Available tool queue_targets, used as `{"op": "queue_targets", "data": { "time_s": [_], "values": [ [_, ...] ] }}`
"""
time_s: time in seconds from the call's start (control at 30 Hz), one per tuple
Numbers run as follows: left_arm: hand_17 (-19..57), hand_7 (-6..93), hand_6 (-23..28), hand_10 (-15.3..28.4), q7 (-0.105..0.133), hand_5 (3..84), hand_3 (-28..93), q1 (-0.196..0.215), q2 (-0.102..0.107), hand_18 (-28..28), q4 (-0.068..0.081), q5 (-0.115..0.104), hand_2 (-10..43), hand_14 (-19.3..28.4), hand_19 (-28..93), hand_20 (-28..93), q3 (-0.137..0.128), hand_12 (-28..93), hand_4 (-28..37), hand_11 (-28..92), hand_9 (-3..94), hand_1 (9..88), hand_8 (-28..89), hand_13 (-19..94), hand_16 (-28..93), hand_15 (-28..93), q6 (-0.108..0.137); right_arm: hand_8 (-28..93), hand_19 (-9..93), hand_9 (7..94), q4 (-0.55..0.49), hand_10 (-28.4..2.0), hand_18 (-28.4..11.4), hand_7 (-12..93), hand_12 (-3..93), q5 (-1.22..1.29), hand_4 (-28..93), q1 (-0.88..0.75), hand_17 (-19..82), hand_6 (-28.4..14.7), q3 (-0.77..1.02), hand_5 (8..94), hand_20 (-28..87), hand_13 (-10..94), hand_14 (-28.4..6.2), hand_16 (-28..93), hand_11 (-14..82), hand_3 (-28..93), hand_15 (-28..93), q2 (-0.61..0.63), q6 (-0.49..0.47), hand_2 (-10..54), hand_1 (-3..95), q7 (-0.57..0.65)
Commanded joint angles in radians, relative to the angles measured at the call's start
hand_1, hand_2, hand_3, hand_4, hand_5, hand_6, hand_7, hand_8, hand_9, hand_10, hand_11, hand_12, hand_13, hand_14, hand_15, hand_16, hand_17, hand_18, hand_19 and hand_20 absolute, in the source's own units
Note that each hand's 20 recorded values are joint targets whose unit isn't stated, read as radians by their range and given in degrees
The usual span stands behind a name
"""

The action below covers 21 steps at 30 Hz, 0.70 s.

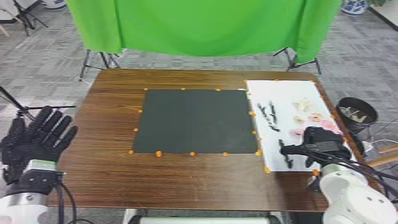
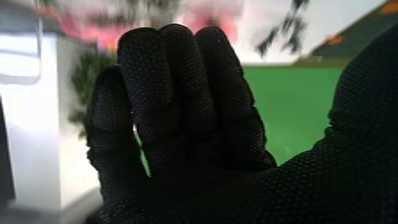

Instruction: Arrange flowers

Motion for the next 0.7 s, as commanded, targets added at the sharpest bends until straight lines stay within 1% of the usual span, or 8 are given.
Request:
{"op": "queue_targets", "data": {
  "time_s": [0.03, 0.17, 0.3, 0.43, 0.5, 0.6, 0.67, 0.7],
  "values": [
    [-6.8, 12.3, 8.6, 15.5, 0.007, 44.0, 70, 0.016, -0.011, 14.4, -0.013, -0.024, 13.7, 15.0, 39, 9, -0.008, 10, -28.3, 17, 36.8, 26.3, -8, 25, -8, 32, 0.007, -8, 76, 71.9, 0.030, -18.1, -24.6, 21, 26.6, 0.013, -28, 0.010, 29, -4.8, -0.036, 69.6, 40, 60, -17.3, 29, 26.9, 60, 55, -0.022, -0.068, -9.5, 18.1, 0.009],
    [-6.8, 12.3, 8.7, 15.6, 0.010, 44.1, 70, 0.018, -0.011, 14.4, -0.013, -0.028, 13.7, 15.0, 39, 9, -0.016, 10, -28.3, 17, 36.8, 26.0, -8, 25, -8, 32, 0.011, -9, 76, 71.6, 0.053, -18.0, -24.5, 21, 26.8, -0.013, -27, 0.020, 28, -4.9, -0.060, 69.5, 40, 60, -17.4, 29, 26.6, 64, 54, -0.041, -0.049, -9.5, 17.2, -0.007],
    [-6.8, 12.4, 8.7, 15.6, 0.009, 44.2, 70, 0.016, -0.015, 14.5, -0.014, -0.046, 13.6, 15.0, 39, 9, -0.010, 10, -28.3, 17, 37.0, 25.7, -8, 26, -8, 32, 0.010, -9, 76, 72.0, 0.085, -17.8, -24.3, 21, 26.7, 0.057, -26, 0.033, 29, -4.6, -0.076, 69.7, 40, 60, -17.0, 29, 27.1, 68, 55, -0.066, -0.061, -9.5, 19.6, -0.026],
    [-6.9, 12.7, 8.9, 15.7, 0.021, 44.5, 70, 0.015, -0.013, 14.5, -0.015, -0.073, 13.6, 15.0, 39, 9, -0.004, 10, -28.3, 17, 37.2, 25.6, -8, 26, -8, 33, 0.011, -9, 75, 72.2, 0.123, -16.6, -23.8, 23, 26.2, 0.059, -26, 0.038, 29, -3.4, -0.103, 69.8, 39, 61, -15.7, 28, 27.7, 72, 54, -0.099, -0.045, -9.5, 29.2, -0.026],
    [-6.9, 12.8, 8.9, 15.9, 0.022, 44.6, 70, 0.010, -0.012, 14.5, -0.012, -0.073, 13.6, 15.1, 40, 9, 0.000, 10, -28.3, 17, 37.4, 25.6, -8, 26, -8, 33, 0.017, -10, 75, 72.7, 0.139, -15.9, -23.6, 25, 25.6, 0.045, -27, 0.041, 29, -2.7, -0.129, 70.1, 38, 62, -15.0, 27, 27.5, 74, 52, -0.104, -0.033, -9.5, 32.9, -0.016],
    [-6.8, 13.0, 8.9, 15.9, 0.025, 44.7, 70, -0.001, -0.007, 14.5, -0.009, -0.078, 13.6, 15.2, 40, 9, 0.005, 10, -28.3, 18, 37.5, 25.5, -8, 26, -8, 34, 0.008, -3, 75, 74.8, 0.158, -14.5, -22.7, 27, 25.2, 0.037, -28, 0.053, 31, -1.8, -0.163, 71.2, 37, 65, -13.2, 27, 27.7, 76, 50, -0.115, -0.009, -9.5, 38.7, -0.001],
    [-6.8, 13.2, 8.9, 15.9, 0.017, 44.7, 70, -0.006, -0.006, 14.5, -0.008, -0.070, 13.6, 15.2, 40, 9, 0.007, 10, -28.3, 18, 37.6, 25.4, -8, 26, -8, 34, 0.011, 4, 75, 76.3, 0.163, -13.7, -22.5, 28, 26.8, 0.035, -28, 0.039, 31, -2.0, -0.176, 71.6, 37, 66, -12.7, 27, 26.5, 73, 49, -0.118, 0.027, -9.5, 43.5, -0.003],
    [-6.8, 13.2, 8.9, 15.9, 0.020, 44.7, 70, -0.004, -0.009, 14.5, -0.010, -0.076, 13.6, 15.2, 40, 9, 0.008, 10, -28.3, 18, 37.6, 25.4, -8, 26, -8, 34, 0.015, 6, 75, 77.5, 0.167, -13.1, -22.4, 29, 29.8, 0.025, -27, 0.036, 32, -2.1, -0.187, 72.4, 37, 67, -12.3, 28, 24.7, 70, 49, -0.119, 0.055, -9.5, 47.1, -0.001]
  ]
}}
